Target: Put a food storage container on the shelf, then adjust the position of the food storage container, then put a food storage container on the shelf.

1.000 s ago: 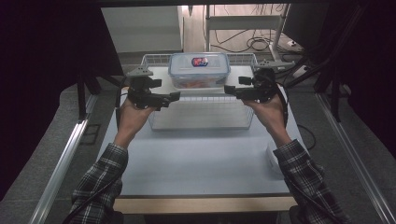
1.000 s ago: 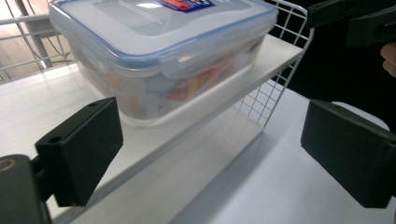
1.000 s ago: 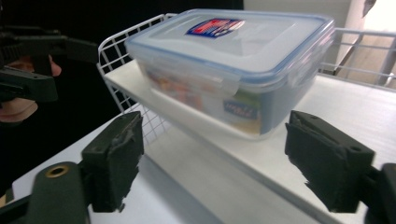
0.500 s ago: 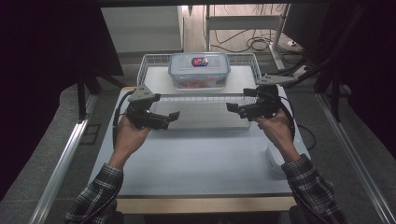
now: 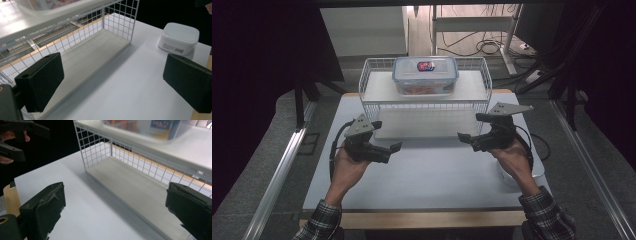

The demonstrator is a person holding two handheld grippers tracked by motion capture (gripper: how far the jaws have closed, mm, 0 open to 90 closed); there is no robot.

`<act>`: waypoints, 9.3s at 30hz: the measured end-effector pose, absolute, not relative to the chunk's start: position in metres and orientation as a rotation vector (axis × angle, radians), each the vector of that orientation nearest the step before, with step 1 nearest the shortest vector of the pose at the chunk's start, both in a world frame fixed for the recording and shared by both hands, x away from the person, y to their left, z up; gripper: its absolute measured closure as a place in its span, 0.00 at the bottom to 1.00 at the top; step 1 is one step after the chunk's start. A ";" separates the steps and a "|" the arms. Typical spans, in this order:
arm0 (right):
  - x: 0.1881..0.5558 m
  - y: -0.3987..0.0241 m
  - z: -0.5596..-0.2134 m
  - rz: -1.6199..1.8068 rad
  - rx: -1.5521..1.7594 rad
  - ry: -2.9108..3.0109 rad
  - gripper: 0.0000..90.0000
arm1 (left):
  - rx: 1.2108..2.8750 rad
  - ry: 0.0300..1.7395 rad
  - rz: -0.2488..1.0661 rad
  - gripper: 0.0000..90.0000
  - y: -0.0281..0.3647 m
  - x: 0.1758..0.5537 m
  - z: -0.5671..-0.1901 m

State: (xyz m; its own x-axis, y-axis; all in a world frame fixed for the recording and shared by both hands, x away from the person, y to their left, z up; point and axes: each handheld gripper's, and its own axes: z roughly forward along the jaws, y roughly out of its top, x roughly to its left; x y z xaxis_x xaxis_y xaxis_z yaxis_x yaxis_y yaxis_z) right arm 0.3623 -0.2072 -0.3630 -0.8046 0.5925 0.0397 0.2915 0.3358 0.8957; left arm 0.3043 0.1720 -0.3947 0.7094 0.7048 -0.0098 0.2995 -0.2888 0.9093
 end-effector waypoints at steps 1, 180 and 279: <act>0.362 -0.207 -0.363 1.456 0.791 2.311 0.03 | 1.878 0.781 0.489 0.03 0.172 0.304 -0.395; 0.312 -0.209 -0.482 1.322 0.903 2.450 0.16 | 2.040 0.977 0.353 0.08 0.180 0.244 -0.527; 0.333 -0.179 -0.474 1.391 1.288 2.514 0.88 | 1.795 1.135 -0.006 0.87 0.139 0.302 -0.494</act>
